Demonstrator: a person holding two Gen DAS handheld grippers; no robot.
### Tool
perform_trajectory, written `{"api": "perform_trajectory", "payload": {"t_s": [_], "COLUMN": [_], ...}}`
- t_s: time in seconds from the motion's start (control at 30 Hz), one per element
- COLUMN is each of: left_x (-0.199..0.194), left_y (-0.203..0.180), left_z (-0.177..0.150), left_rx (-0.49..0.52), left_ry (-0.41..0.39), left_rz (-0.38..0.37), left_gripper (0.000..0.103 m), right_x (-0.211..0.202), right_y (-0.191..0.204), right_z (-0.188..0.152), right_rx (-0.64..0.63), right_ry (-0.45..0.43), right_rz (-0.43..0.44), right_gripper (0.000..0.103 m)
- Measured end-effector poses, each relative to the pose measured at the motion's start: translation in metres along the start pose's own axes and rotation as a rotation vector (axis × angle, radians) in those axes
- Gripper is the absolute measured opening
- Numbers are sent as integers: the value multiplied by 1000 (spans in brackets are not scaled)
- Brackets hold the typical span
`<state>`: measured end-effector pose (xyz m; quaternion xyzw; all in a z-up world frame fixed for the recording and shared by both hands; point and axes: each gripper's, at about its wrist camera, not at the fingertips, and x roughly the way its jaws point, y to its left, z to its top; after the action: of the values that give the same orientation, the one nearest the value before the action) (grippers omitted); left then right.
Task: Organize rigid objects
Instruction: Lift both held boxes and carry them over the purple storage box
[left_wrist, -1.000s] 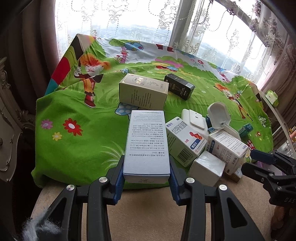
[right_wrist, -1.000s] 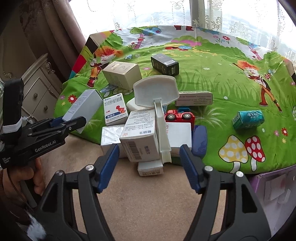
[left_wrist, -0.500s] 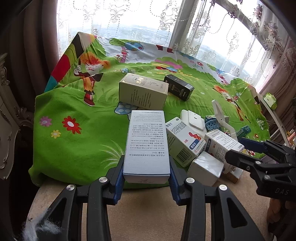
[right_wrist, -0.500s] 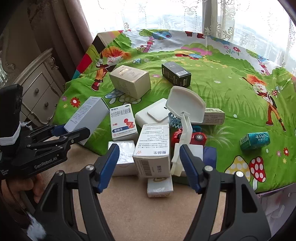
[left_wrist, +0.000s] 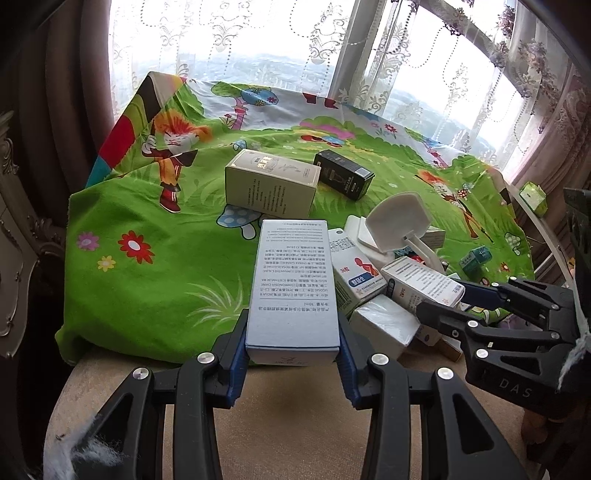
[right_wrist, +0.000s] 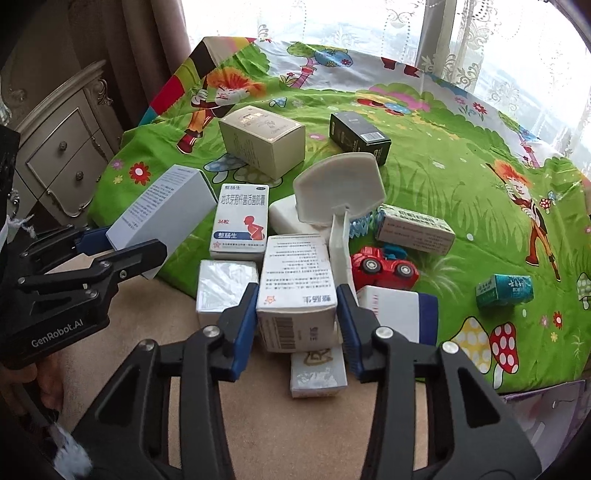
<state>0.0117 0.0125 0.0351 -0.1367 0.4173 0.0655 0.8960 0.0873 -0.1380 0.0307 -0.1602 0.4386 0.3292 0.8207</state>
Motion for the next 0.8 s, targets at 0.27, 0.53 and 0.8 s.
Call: {"api": "perform_trajectory", "payload": {"t_s": [0.27, 0.53, 0.8], "left_x": [-20, -29, -32], "left_y": [-9, -35, -61], "left_z": [-2, -1, -10], "left_rx": [2, 49, 110], "left_ry": [-74, -108, -87], "left_rz": [0, -19, -54], "left_gripper": [43, 43, 43], "right_x": [-22, -45, -57], "right_y": [-9, -24, -31], "right_z": [-5, -15, -44], "right_rx": [53, 112, 124], "right_ry": [-73, -127, -85], "right_rz": [19, 44, 114], "right_gripper": [45, 44, 44]}}
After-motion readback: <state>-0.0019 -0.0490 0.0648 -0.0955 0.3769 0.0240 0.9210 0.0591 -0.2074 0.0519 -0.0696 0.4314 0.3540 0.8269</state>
